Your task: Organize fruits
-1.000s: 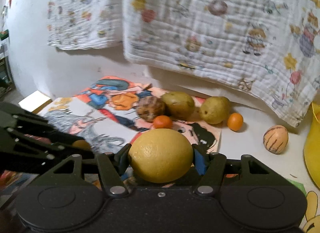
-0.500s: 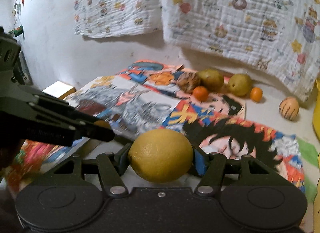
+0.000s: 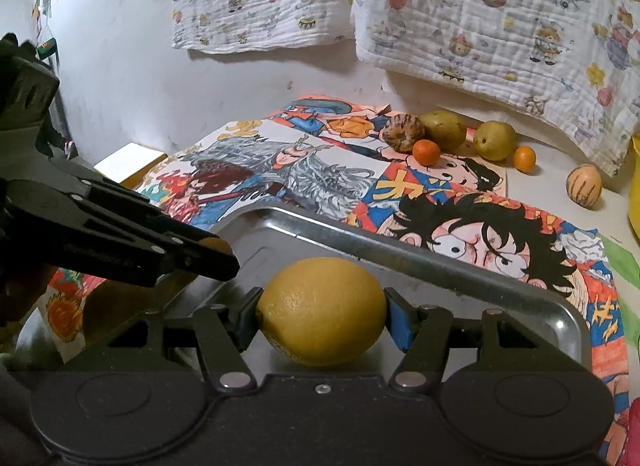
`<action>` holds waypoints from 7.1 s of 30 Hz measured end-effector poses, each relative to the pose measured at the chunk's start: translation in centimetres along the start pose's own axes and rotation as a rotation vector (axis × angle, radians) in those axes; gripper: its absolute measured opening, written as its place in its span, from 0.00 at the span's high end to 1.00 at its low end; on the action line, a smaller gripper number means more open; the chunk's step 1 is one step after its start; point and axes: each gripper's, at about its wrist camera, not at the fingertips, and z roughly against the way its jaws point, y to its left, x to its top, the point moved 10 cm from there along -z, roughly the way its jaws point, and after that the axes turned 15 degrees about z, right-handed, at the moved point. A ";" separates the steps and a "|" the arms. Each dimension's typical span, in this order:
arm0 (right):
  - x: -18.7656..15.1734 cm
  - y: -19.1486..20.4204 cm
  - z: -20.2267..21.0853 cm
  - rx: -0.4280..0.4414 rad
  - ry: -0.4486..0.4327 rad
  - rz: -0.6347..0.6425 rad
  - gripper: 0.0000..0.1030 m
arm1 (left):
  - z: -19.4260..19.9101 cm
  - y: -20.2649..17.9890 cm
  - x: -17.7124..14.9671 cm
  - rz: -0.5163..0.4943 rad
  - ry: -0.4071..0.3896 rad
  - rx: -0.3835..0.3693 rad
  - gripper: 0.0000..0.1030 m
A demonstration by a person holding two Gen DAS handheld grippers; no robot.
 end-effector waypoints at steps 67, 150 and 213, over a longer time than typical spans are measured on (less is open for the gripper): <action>-6.1 2.7 10.2 -0.028 0.027 0.090 0.01 | 8.7 0.9 -9.3 -0.249 -0.068 0.072 0.00; 7.2 -12.4 -13.9 -0.086 0.082 0.243 0.23 | -15.4 4.9 20.9 0.282 0.048 -0.176 0.06; 7.1 -10.1 -14.3 0.000 0.022 0.165 0.66 | -13.1 3.5 17.7 0.395 0.089 -0.238 0.48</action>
